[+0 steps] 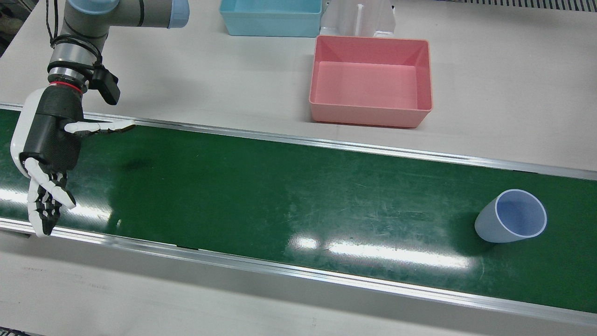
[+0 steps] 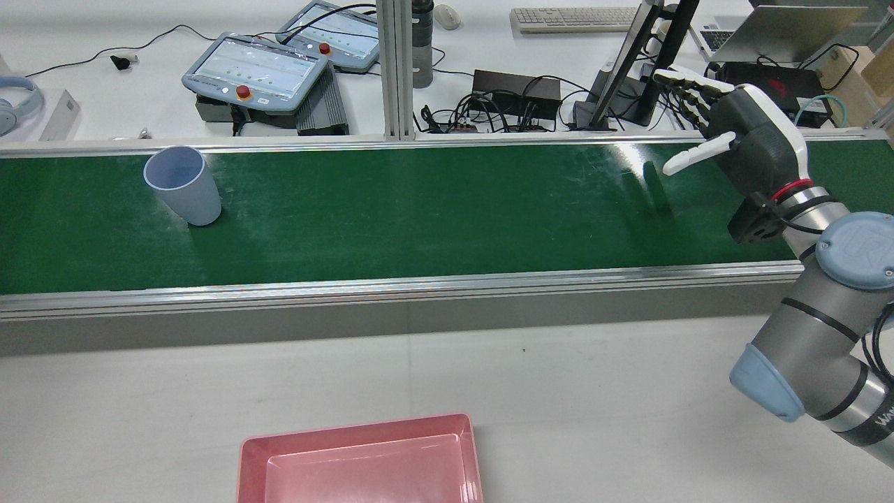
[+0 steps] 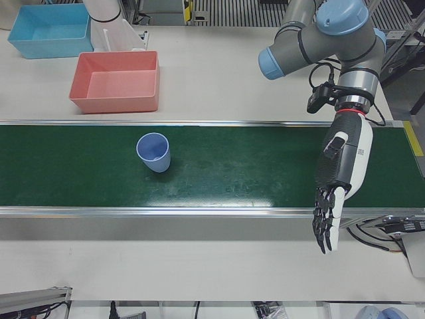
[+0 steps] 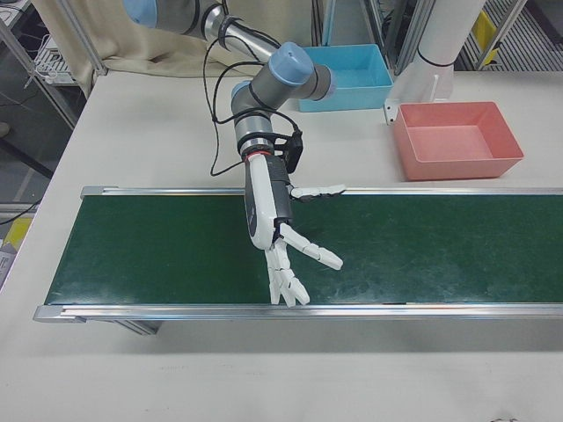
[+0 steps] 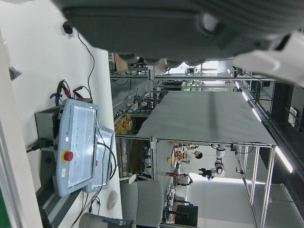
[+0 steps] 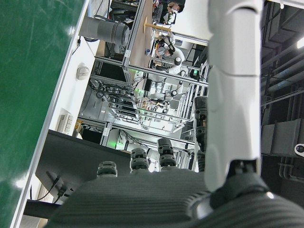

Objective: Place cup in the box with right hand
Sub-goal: 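Lower the right hand toward the belt ahead of the approaching cup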

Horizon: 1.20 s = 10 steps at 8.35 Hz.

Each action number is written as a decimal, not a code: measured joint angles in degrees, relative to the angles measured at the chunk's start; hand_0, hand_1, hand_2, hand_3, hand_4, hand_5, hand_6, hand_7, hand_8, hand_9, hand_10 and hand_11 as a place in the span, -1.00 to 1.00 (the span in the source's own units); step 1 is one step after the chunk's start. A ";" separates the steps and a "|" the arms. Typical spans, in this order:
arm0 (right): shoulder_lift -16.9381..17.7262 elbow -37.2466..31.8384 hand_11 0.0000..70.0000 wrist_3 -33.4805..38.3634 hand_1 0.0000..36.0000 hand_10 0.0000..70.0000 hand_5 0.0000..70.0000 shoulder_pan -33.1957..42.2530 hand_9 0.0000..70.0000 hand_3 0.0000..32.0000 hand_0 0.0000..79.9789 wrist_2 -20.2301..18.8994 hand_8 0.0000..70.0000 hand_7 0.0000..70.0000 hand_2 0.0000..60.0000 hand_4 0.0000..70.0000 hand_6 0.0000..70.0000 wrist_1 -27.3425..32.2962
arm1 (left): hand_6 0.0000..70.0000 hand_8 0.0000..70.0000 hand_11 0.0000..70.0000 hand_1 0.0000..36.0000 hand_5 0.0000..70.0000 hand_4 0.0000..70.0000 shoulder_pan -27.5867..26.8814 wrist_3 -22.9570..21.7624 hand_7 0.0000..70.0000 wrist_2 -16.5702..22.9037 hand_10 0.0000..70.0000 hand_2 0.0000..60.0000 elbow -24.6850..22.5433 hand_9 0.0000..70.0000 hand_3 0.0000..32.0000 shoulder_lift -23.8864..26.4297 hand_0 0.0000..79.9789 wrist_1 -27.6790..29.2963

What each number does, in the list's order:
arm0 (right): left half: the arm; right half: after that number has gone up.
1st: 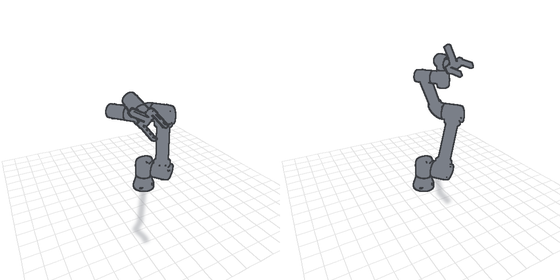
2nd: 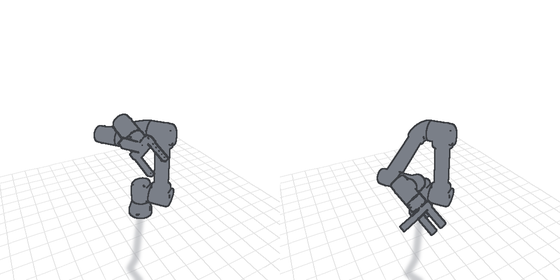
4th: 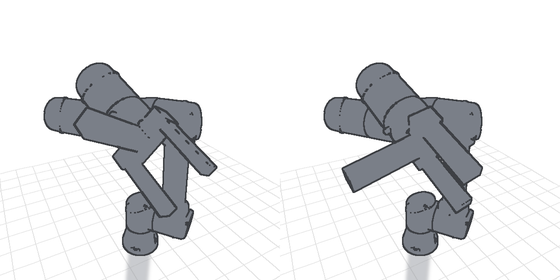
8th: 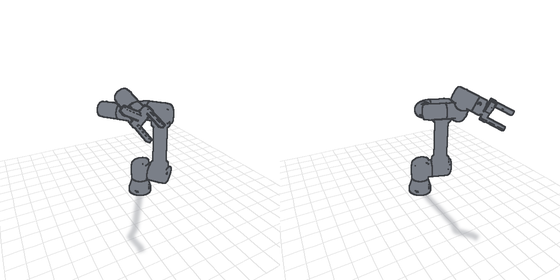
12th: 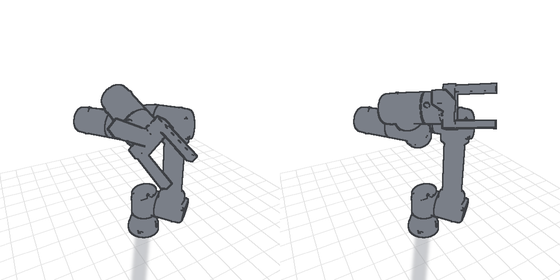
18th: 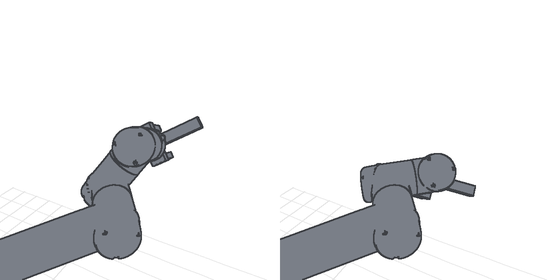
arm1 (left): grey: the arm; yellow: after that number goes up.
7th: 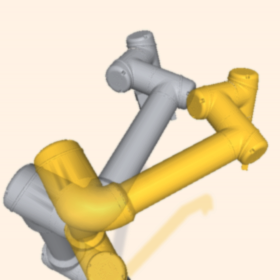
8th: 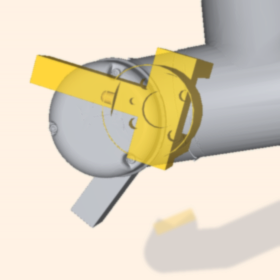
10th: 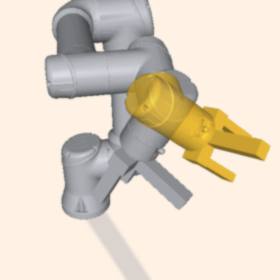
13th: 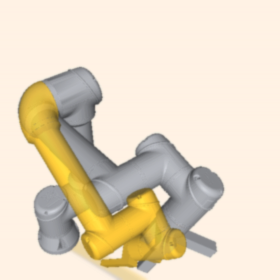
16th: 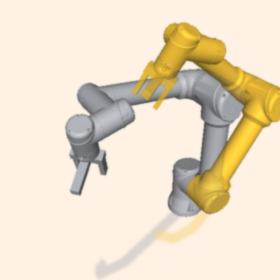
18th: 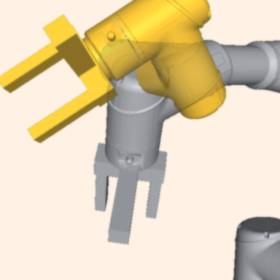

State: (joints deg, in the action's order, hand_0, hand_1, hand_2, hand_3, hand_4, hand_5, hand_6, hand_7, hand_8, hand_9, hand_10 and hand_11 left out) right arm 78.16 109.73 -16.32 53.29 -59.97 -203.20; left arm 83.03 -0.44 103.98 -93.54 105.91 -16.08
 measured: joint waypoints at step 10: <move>-1.81 -1.12 -0.81 -0.11 -0.21 -0.89 -0.87 -1.82 -0.61 -1.00 0.29 1.14 -0.82 -0.31 -1.00 -0.52 -0.80 -0.25 | -1.00 -1.00 -1.00 -1.00 -1.00 -1.00 -0.04 0.00 -1.00 0.00 -1.00 -1.00 -0.06 -1.00 -1.00 0.00 -1.00 0.00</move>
State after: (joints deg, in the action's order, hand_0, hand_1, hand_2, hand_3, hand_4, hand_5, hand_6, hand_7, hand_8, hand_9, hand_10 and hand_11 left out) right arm 76.36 108.61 -16.43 51.47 -58.83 -203.44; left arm 83.00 -0.44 103.97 -93.60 105.91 -16.08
